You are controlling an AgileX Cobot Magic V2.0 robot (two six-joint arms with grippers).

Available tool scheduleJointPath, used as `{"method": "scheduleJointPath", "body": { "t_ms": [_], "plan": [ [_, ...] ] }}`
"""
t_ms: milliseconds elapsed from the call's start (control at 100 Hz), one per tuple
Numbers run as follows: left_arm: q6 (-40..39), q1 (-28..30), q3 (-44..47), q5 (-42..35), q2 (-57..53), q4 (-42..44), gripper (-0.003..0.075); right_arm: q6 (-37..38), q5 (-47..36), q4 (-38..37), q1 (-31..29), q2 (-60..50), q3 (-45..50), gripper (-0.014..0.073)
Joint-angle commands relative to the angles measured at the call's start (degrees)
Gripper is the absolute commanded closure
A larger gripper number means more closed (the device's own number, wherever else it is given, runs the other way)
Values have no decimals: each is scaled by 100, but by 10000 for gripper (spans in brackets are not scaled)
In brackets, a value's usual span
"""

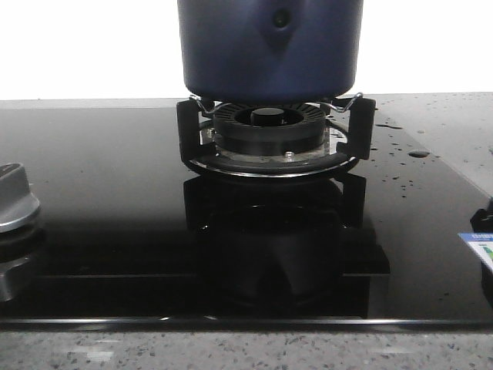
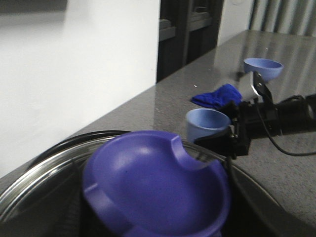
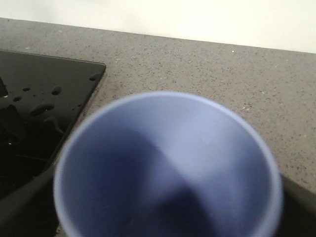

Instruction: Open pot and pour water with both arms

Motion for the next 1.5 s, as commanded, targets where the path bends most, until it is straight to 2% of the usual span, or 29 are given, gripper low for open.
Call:
{"method": "scheduleJointPath", "body": {
  "t_ms": [0,400,480,550,600,650,660,700,710,770,1030,1210,1280,1430,1490],
  "plan": [
    [112,-178,-320,-28,24,-661,510,51,-310,109,-35,-258,-138,-56],
    [112,-327,-1962,135,1594,-805,510,397,-225,146,4,-2122,-138,-56],
    [112,-446,-2242,171,1921,-791,510,450,-139,146,13,-2452,-138,-27],
    [112,-571,-2443,161,2159,-708,510,509,71,146,13,-2786,-138,78],
    [112,-642,-2556,161,2362,-664,510,584,233,146,13,-2961,-138,200],
    [112,-720,-2624,151,2513,-664,510,585,396,146,13,-3111,-138,367],
    [112,-722,-2650,151,2533,-664,510,585,415,146,13,-3130,-138,367],
    [112,-760,-2699,140,2646,-664,510,585,569,146,13,-3230,-138,511],
    [112,-759,-2706,140,2666,-664,510,585,569,146,13,-3245,-138,511],
    [112,-759,-2719,124,2804,-676,510,585,711,146,13,-3365,-138,669],
    [112,-749,-2708,-167,2931,-639,510,585,942,146,13,-3612,-138,659],
    [102,-749,-2708,193,2920,-366,496,585,1040,146,13,-3621,-138,659],
    [102,-749,-2708,297,2920,-197,424,585,1051,146,13,-3621,-138,659],
    [64,-749,-2708,297,2906,-180,182,585,1051,146,13,-3621,-138,659],
    [64,-729,-2708,309,2837,-246,143,585,1051,146,13,-3621,-138,659]
  ]
}}
